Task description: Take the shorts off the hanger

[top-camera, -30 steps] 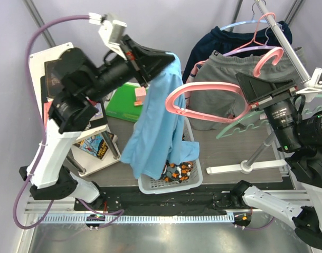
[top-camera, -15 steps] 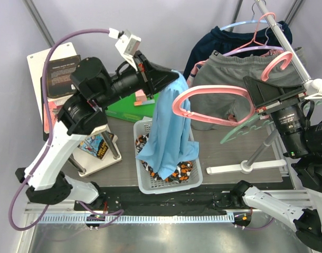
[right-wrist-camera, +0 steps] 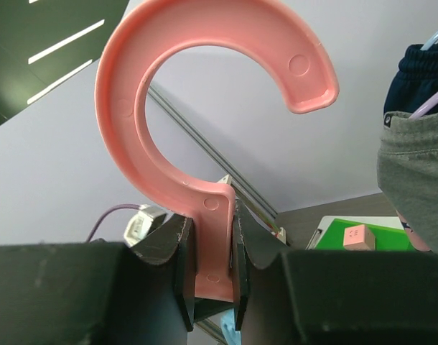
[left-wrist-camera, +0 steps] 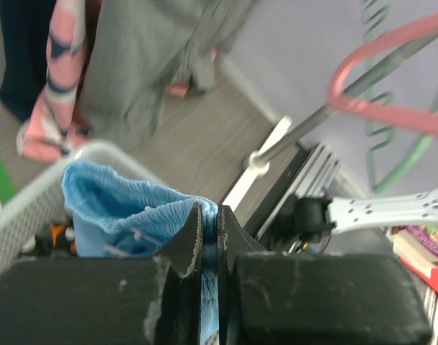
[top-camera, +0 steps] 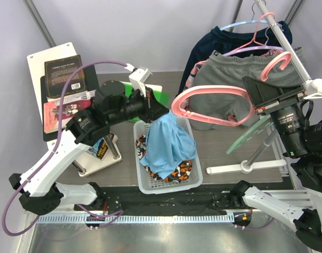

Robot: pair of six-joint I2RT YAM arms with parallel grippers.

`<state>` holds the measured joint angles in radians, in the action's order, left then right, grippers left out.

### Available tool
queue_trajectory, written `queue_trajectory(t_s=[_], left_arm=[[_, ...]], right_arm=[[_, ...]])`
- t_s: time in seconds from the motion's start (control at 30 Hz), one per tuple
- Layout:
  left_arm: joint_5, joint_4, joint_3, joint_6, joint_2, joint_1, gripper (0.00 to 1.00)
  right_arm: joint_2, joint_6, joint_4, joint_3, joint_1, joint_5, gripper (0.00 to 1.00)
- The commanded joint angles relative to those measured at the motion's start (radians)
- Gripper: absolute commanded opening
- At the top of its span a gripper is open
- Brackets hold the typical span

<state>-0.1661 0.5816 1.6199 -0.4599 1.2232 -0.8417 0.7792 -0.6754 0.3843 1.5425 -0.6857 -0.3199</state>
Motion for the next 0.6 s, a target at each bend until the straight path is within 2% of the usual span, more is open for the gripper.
queue_trajectory(t_s=[0.0, 0.1, 0.23, 0.3, 0.4, 0.57], left_arm=[[0.020, 0.107, -0.043, -0.019, 0.018, 0.004, 0.00], [0.071, 0.205, -0.060, -0.011, 0.087, 0.006, 0.00], [0.019, 0.281, -0.075, 0.018, 0.206, 0.007, 0.00], [-0.036, 0.255, -0.097, 0.017, 0.249, 0.006, 0.00], [-0.079, 0.117, -0.204, -0.005, 0.275, 0.006, 0.00], [-0.112, 0.038, -0.294, -0.005, 0.358, 0.006, 0.00]], right_arm=[[0.009, 0.002, -0.038, 0.005, 0.000, -0.001, 0.01], [0.011, 0.002, -0.036, 0.005, 0.000, -0.002, 0.01], [0.018, 0.004, -0.036, 0.013, 0.000, 0.002, 0.01], [0.019, 0.004, -0.036, 0.013, 0.000, 0.001, 0.01], [0.015, -0.001, -0.027, 0.011, 0.000, -0.001, 0.01], [0.002, -0.006, -0.010, 0.008, 0.000, -0.011, 0.01]])
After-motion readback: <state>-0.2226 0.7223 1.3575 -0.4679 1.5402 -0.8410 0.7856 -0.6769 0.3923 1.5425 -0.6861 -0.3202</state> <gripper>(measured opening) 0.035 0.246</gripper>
